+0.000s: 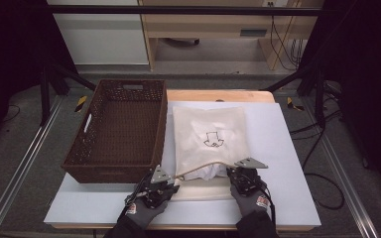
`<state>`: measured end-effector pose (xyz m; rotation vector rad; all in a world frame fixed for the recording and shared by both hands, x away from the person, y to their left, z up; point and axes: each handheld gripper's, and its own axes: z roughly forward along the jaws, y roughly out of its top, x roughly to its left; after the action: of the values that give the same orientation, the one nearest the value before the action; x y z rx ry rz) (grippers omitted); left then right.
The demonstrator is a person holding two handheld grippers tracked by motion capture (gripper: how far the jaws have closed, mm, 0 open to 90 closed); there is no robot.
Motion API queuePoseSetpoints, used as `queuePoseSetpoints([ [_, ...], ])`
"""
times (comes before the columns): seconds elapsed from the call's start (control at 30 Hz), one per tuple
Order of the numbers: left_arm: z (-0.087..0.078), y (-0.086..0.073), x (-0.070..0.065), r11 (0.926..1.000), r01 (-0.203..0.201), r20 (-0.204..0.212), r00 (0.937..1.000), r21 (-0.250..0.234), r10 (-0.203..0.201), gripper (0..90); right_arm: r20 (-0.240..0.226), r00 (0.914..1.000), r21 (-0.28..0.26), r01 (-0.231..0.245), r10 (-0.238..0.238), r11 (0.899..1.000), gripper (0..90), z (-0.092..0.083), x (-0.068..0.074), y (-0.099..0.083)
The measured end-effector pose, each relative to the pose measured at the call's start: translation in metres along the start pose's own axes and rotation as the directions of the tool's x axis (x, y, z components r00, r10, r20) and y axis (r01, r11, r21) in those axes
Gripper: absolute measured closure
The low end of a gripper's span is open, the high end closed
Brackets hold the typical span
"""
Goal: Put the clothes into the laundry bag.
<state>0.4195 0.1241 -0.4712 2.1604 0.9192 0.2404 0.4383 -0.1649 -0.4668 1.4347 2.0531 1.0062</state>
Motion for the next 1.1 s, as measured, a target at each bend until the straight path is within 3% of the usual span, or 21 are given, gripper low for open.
queuePoseSetpoints([
  [0.1,0.0,0.0,0.001,0.9999,-0.005,0.001,1.0,0.012,0.004,84.6,0.047,0.9988,-0.01,-0.012,0.012,1.0,88.6,0.01,0.005,0.006],
  [0.27,0.0,-0.002,0.0,0.9997,-0.02,0.0,0.9998,0.014,0.02,84.6,0.151,0.9884,-0.033,-0.01,0.015,0.999,88.0,0.023,-0.005,0.004],
  [0.33,0.001,-0.003,0.0,0.9996,-0.027,-0.004,0.9996,0.007,0.027,84.4,0.124,0.992,-0.048,-0.018,0.024,0.999,84.8,0.022,-0.009,0.001],
  [0.5,0.002,-0.006,-0.002,0.9994,-0.031,-0.017,0.9994,-0.015,0.031,83.5,0.028,0.9994,-0.092,-0.02,0.022,0.996,64.7,0.006,-0.009,-0.002],
  [0.7,0.004,-0.008,-0.003,0.9993,-0.034,-0.026,0.9991,-0.015,0.034,83.0,-0.024,0.9989,-0.138,0.037,-0.041,0.99,51.7,-0.022,-0.001,-0.005],
  [0.9,0.004,-0.008,-0.003,0.9995,-0.028,-0.023,0.9993,-0.016,0.028,82.8,-0.084,0.9946,-0.143,0.049,-0.062,0.988,50.1,-0.035,0.013,-0.006],
  [1.1,0.002,-0.007,-0.003,0.9995,-0.021,-0.019,0.9996,-0.024,0.02,82.9,-0.161,0.9821,-0.096,0.082,-0.097,0.992,53.3,-0.011,0.038,0.0],
])
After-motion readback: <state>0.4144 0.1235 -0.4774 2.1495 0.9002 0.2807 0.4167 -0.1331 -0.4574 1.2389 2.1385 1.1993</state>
